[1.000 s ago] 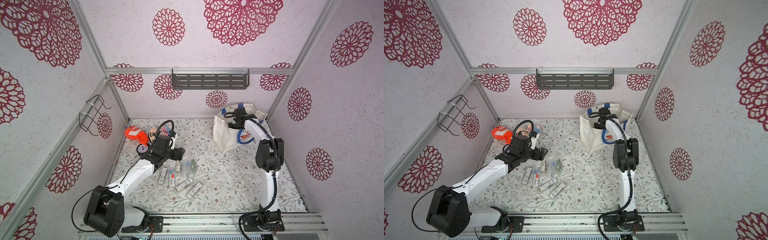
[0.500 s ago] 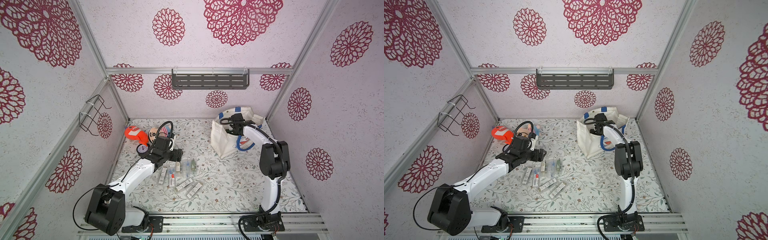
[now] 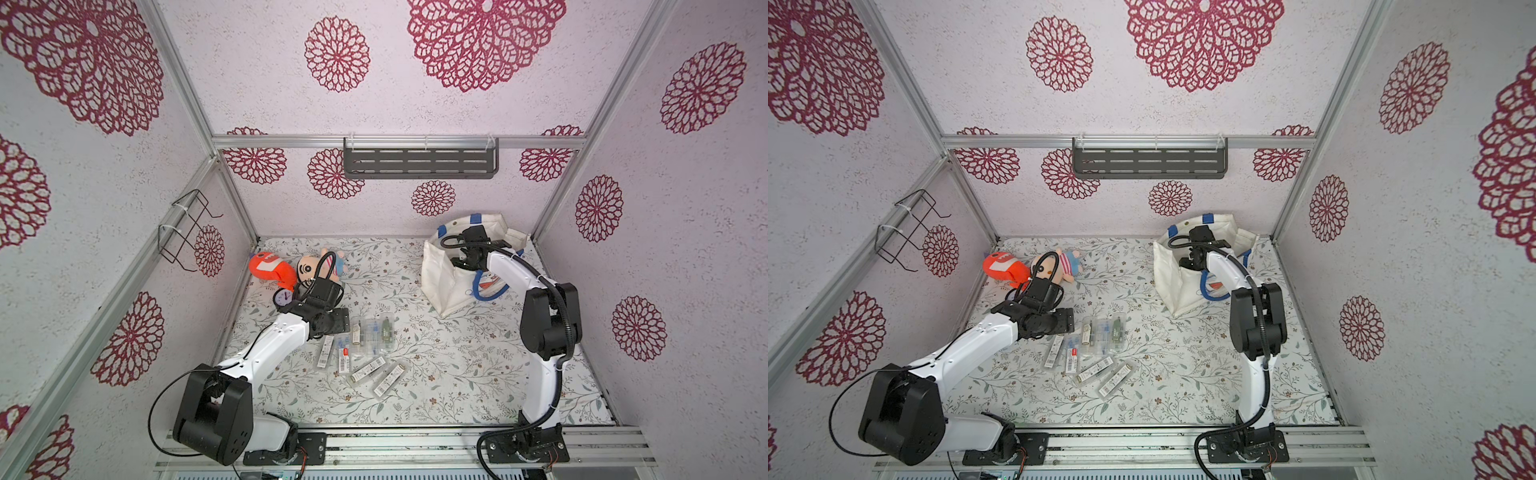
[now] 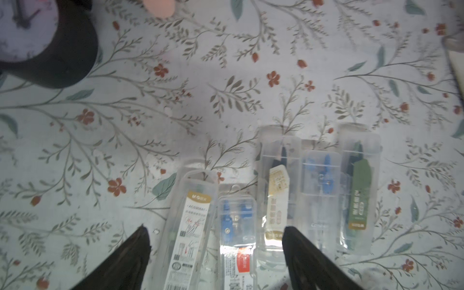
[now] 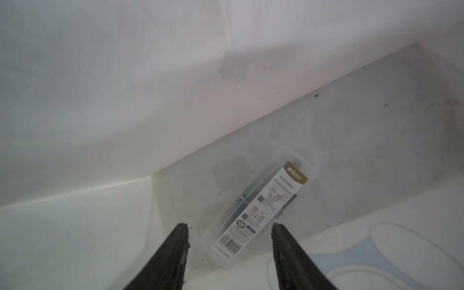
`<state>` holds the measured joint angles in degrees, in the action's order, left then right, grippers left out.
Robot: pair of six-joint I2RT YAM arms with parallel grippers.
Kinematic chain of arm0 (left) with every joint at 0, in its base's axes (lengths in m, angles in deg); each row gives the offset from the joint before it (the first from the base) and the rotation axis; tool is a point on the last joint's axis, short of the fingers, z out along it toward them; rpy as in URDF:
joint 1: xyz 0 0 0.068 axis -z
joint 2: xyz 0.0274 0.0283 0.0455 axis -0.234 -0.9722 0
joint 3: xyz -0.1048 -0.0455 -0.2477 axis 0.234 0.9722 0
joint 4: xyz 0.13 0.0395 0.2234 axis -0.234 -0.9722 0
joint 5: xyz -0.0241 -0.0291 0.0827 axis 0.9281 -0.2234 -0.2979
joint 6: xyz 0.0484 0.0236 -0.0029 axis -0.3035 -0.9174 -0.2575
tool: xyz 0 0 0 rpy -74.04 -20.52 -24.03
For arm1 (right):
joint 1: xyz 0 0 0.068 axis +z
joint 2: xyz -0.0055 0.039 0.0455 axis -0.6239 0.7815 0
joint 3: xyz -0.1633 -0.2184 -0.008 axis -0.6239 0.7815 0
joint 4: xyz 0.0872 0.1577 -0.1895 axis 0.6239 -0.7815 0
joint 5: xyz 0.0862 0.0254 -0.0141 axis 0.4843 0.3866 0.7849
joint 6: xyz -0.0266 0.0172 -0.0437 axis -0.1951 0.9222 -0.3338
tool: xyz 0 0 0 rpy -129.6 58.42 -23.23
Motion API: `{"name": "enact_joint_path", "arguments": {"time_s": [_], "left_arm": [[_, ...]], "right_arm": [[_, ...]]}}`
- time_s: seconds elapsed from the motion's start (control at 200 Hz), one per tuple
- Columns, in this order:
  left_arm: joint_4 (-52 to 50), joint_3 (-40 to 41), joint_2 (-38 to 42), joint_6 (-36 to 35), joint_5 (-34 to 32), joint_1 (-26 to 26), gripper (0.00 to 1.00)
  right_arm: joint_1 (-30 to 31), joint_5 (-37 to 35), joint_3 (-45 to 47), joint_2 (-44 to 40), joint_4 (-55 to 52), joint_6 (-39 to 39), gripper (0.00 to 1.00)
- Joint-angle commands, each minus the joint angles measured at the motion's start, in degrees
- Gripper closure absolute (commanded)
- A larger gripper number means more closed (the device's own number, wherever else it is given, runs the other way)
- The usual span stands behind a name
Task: Put the compass set into the canvas bag
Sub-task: Place the compass set in the canvas bag, then pick up the compass set at the center of the board.
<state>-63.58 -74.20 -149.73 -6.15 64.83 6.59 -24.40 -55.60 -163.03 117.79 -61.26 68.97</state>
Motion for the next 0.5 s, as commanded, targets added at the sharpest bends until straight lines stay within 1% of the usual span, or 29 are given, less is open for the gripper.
{"name": "enact_joint_path", "arguments": {"time_s": [0.0,0.19,0.355,0.495], "left_arm": [[-5.02,0.2,-0.31,6.22,-3.36,-1.08,0.14],[-6.98,1.64,-0.94,8.53,-2.91,-1.52,0.14],[-8.14,2.16,-3.3,8.89,-1.96,-1.24,0.17],[-7.67,2.46,-5.26,8.24,-1.14,-1.21,0.17]], "right_arm": [[0.31,-2.98,-0.51,-8.21,1.33,0.02,0.36],[0.22,-5.17,3.33,-16.42,5.14,0.34,0.36],[0.21,-5.05,10.73,-25.0,11.56,0.93,0.36],[-0.04,-6.69,15.29,-30.02,15.02,1.42,0.36]]}}
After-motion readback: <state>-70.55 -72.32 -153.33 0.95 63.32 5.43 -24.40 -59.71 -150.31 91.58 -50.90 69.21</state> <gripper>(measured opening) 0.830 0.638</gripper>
